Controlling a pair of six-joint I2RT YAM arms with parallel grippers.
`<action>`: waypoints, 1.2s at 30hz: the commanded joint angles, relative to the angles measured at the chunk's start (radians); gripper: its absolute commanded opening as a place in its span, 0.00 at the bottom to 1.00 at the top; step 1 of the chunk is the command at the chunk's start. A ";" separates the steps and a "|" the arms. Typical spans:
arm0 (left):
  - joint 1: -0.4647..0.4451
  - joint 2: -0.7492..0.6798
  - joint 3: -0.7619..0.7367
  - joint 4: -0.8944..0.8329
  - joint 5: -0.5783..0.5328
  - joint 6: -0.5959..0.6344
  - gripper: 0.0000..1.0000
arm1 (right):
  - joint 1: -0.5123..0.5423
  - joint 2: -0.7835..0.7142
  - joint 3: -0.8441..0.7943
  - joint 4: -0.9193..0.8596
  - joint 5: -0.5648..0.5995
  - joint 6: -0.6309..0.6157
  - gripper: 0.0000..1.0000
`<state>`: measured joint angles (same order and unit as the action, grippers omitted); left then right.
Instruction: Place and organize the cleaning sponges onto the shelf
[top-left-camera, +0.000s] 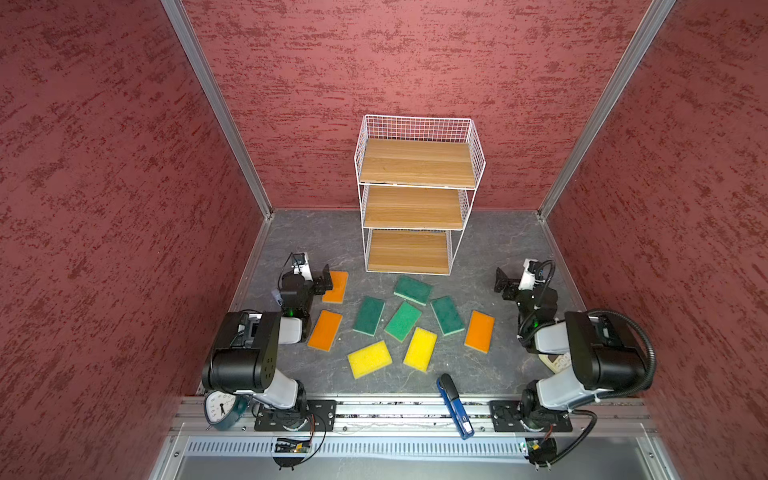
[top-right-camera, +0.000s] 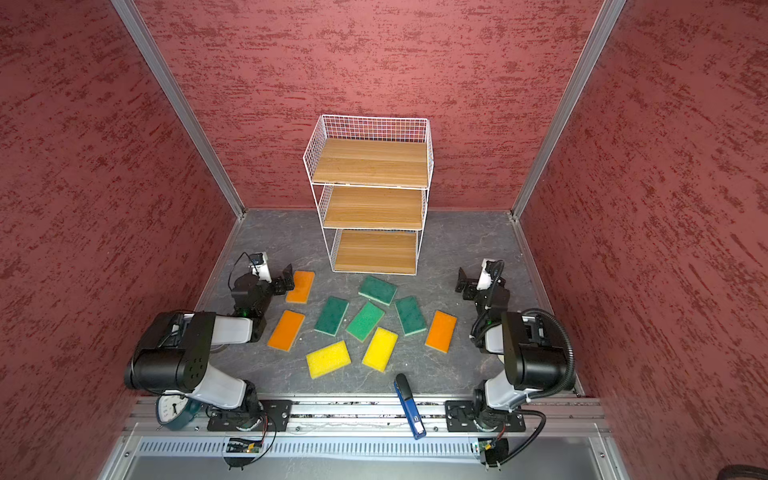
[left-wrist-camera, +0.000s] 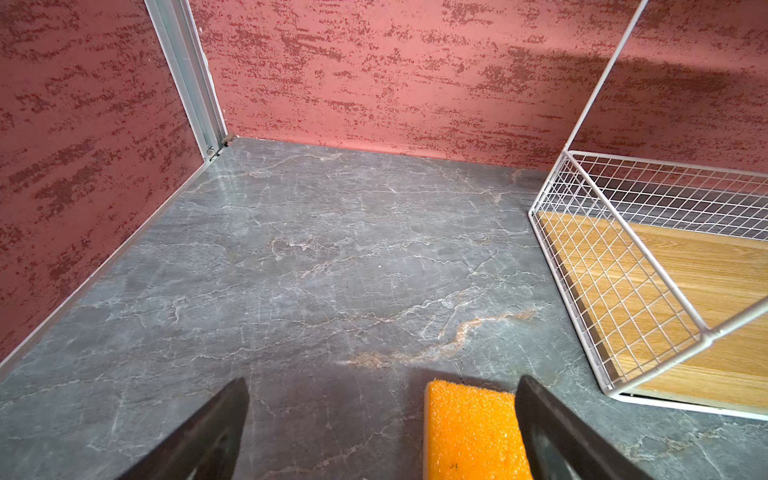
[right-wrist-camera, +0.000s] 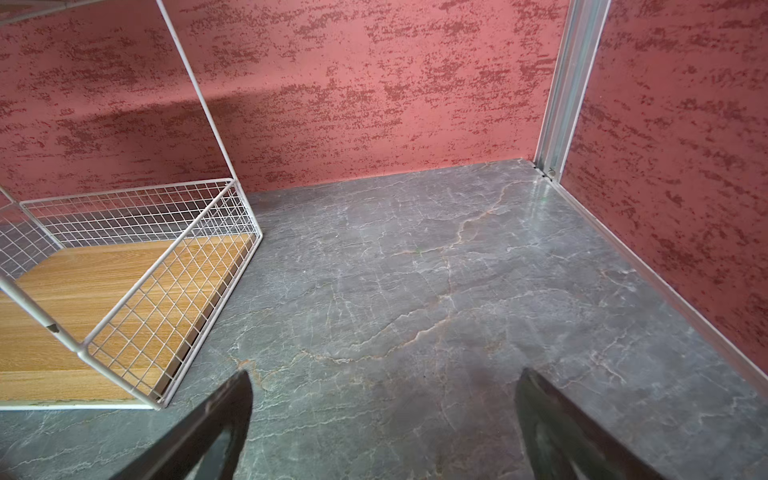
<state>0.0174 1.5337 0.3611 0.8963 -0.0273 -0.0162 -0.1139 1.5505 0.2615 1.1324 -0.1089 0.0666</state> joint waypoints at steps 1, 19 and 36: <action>0.006 0.002 0.016 0.004 0.006 0.011 0.99 | 0.004 -0.002 0.016 0.036 -0.008 -0.024 0.99; 0.006 0.002 0.016 0.004 0.009 0.010 0.99 | 0.004 0.000 0.016 0.036 -0.008 -0.024 0.99; 0.014 0.001 0.017 0.001 0.027 0.008 1.00 | 0.004 0.000 0.021 0.029 -0.006 -0.025 0.99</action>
<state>0.0254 1.5337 0.3611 0.8963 -0.0166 -0.0166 -0.1139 1.5505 0.2615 1.1324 -0.1089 0.0666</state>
